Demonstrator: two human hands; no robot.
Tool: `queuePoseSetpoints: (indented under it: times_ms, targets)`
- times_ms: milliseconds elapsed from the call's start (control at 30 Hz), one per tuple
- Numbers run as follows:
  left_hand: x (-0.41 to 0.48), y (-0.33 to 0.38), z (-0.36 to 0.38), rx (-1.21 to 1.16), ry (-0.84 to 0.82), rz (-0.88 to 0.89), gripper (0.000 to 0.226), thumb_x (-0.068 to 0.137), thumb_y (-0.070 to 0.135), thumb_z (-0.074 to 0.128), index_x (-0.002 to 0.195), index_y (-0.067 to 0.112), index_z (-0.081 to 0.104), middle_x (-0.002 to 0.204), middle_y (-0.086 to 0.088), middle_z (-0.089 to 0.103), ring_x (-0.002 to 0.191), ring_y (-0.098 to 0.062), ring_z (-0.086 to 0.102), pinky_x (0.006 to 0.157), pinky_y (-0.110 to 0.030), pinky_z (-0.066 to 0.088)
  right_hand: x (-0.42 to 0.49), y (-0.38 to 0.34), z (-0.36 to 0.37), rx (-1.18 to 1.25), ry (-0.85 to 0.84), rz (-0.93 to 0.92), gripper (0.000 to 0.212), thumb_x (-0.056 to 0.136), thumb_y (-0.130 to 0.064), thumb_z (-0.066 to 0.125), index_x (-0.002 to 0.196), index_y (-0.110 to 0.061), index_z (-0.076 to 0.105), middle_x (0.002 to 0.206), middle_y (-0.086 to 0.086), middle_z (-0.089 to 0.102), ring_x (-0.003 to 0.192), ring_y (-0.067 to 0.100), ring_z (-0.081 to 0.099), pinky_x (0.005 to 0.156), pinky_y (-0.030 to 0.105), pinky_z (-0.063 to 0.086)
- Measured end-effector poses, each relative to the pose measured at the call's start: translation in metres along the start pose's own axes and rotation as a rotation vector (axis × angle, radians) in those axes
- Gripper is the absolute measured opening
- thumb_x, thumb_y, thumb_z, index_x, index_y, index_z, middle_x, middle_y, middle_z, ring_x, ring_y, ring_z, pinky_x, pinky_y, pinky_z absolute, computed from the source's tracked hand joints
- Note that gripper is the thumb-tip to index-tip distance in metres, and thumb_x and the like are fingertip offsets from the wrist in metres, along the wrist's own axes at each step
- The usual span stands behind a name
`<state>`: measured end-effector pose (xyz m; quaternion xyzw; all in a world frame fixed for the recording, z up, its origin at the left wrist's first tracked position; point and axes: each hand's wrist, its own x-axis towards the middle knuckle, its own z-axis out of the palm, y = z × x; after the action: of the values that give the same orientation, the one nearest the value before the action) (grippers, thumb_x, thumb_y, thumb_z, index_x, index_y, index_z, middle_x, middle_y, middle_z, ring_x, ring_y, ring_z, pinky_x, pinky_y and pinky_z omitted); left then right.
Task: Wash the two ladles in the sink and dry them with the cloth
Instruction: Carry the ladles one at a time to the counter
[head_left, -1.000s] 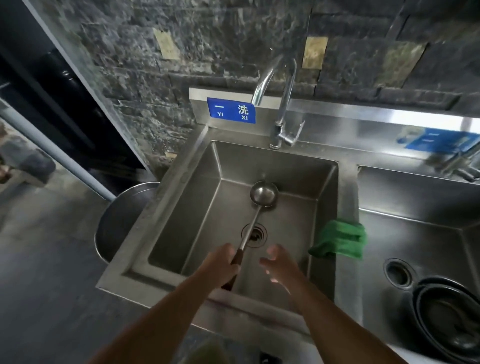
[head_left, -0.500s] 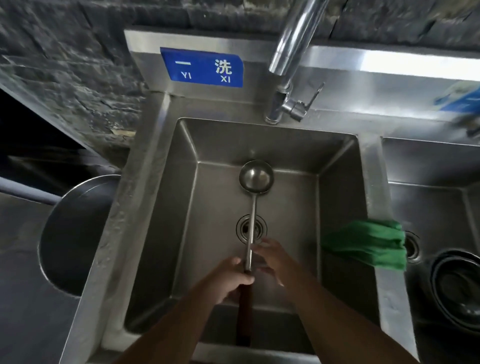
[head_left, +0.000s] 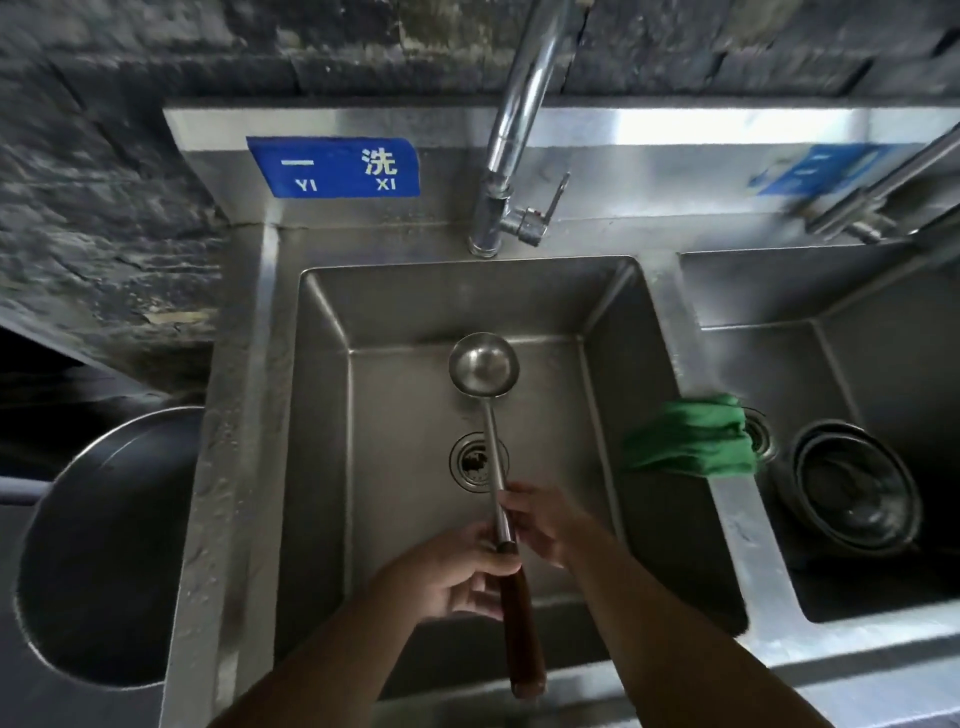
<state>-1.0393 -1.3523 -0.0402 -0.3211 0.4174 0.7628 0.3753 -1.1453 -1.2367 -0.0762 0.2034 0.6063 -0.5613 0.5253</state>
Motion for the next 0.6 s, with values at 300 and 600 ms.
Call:
queuePoseSetpoints:
  times_ms: [300,600]
  targets:
    - [-0.050,0.009,0.059,0.211,-0.077,0.068,0.043,0.087,0.001,0.066,0.127,0.007,0.055,0.117,-0.022,0.065,0.104,-0.037,0.068,0.091,-0.052,0.055,-0.090,-0.001,-0.022,0.127,0.029,-0.160,0.014,0.093,0.005,0.053,0.100,0.001,0.064,0.085,0.015,0.062,0.073,0.025,0.058,0.076,0.038,0.051]
    - [-0.085,-0.023,0.148,0.383,-0.066,0.215,0.043,0.086,-0.004,0.064,0.125,0.015,0.055,0.077,-0.005,0.071,0.070,-0.023,0.070,0.059,-0.036,0.059,-0.186,0.030,-0.071,0.264,-0.046,-0.463,0.014,0.092,0.009,0.050,0.098,0.005,0.063,0.076,0.015,0.062,0.062,0.022,0.060,0.056,0.027,0.055]
